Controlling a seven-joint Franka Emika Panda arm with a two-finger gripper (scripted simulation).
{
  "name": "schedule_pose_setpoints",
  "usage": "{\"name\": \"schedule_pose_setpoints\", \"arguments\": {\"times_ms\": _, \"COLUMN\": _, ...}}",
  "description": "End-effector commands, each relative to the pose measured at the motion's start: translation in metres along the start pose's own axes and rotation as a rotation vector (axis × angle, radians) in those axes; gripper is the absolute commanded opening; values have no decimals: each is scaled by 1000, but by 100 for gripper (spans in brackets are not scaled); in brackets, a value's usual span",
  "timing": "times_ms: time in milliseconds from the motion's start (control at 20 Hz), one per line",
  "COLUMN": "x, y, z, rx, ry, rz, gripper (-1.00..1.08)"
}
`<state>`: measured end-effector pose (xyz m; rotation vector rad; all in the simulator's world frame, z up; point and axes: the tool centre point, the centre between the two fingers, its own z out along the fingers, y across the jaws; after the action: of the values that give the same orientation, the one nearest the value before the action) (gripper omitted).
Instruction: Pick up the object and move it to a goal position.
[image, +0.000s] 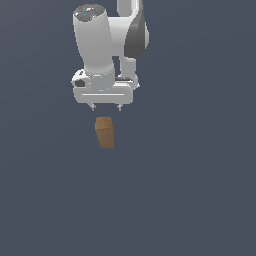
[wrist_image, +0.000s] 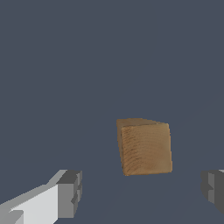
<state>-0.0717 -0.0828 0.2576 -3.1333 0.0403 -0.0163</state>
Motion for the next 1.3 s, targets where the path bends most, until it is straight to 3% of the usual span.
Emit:
{"name": "schedule_pose_setpoints", "arguments": {"times_ms": 0, "x": -1, "y": 9, "z": 21, "rx": -2, "ry": -3, "rz": -22, "gripper": 100}}
{"name": "schedule_pose_setpoints", "arguments": {"times_ms": 450, "x": -6, "y": 27, "z": 62, "rx": -7, "ry": -10, "rz": -68, "gripper": 100}}
{"name": "schedule_pose_setpoints", "arguments": {"times_ms": 850, "x": -6, "y": 28, "z": 68, "rx": -7, "ry": -12, "rz": -68, "gripper": 100}}
{"name": "schedule_pose_setpoints", "arguments": {"times_ms": 1250, "x": -8, "y": 28, "z": 101, "rx": -8, "ry": -11, "rz": -70, "gripper": 100}}
